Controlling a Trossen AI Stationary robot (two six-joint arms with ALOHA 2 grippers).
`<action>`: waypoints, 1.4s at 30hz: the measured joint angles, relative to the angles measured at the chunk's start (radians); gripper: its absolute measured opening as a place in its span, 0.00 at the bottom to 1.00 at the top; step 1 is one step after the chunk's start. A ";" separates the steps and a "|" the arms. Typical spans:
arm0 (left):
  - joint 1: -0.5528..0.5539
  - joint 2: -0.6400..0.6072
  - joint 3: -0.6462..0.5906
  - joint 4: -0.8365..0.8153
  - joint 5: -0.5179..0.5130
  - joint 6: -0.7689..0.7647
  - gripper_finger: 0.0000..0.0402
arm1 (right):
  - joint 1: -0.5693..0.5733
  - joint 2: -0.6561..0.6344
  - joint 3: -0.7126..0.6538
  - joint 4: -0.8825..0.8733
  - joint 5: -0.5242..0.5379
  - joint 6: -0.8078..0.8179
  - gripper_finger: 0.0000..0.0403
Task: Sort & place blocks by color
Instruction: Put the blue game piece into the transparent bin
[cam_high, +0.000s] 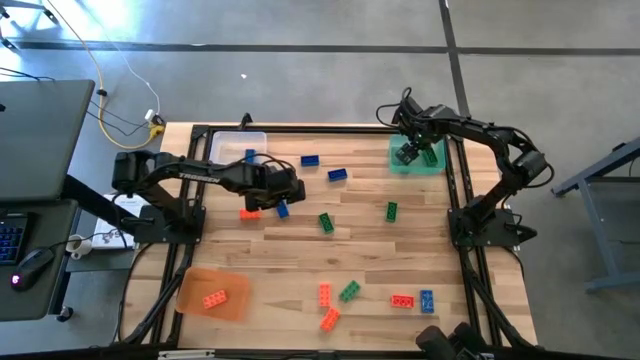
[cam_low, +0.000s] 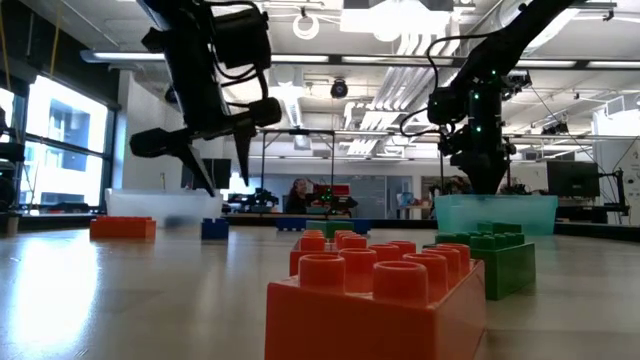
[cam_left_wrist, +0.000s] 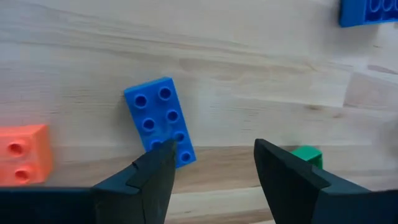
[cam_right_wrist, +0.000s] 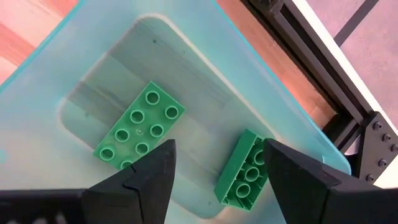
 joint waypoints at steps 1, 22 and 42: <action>0.000 0.005 0.000 0.006 0.002 0.000 0.50 | 0.000 0.000 0.000 0.004 0.000 -0.001 0.57; 0.008 0.005 -0.005 -0.116 -0.012 -0.048 0.50 | 0.000 0.000 0.000 0.064 -0.040 -0.016 0.57; 0.000 0.120 -0.004 -0.024 0.017 -0.048 0.50 | 0.000 0.000 0.000 0.057 -0.037 -0.018 0.57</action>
